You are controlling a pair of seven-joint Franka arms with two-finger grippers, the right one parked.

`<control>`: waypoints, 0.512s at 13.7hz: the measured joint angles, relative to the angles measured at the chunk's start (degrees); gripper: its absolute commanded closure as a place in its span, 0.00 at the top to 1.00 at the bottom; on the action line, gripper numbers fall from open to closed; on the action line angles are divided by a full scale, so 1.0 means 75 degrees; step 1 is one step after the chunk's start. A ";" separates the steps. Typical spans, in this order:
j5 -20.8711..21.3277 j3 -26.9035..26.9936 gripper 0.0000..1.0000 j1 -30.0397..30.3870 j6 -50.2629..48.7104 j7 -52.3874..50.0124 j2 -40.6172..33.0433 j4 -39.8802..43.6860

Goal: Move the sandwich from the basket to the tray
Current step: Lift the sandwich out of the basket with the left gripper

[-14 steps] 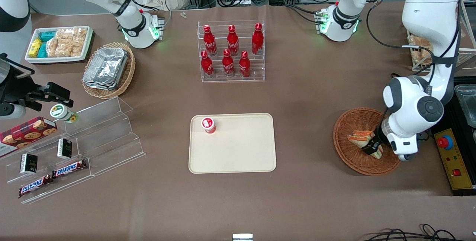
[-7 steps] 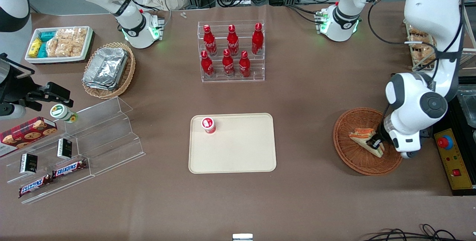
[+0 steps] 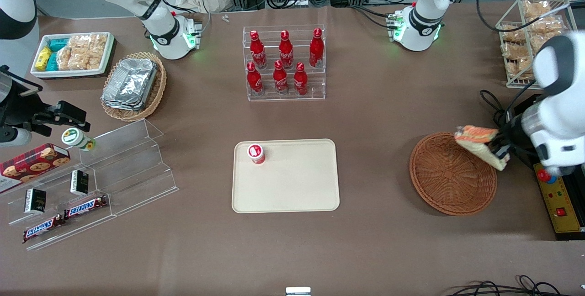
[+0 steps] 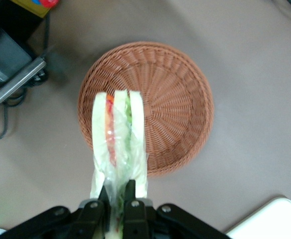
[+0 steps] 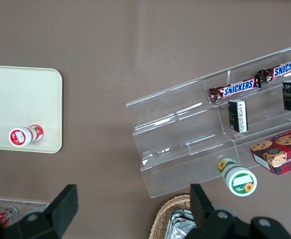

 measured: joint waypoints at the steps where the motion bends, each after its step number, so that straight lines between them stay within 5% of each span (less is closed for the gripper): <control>1: -0.0001 -0.0103 0.00 -0.0005 -0.0484 0.0160 -0.0039 0.0457; 7: -0.0399 -0.0798 0.00 -0.0031 -0.1436 0.2137 -0.0177 0.1170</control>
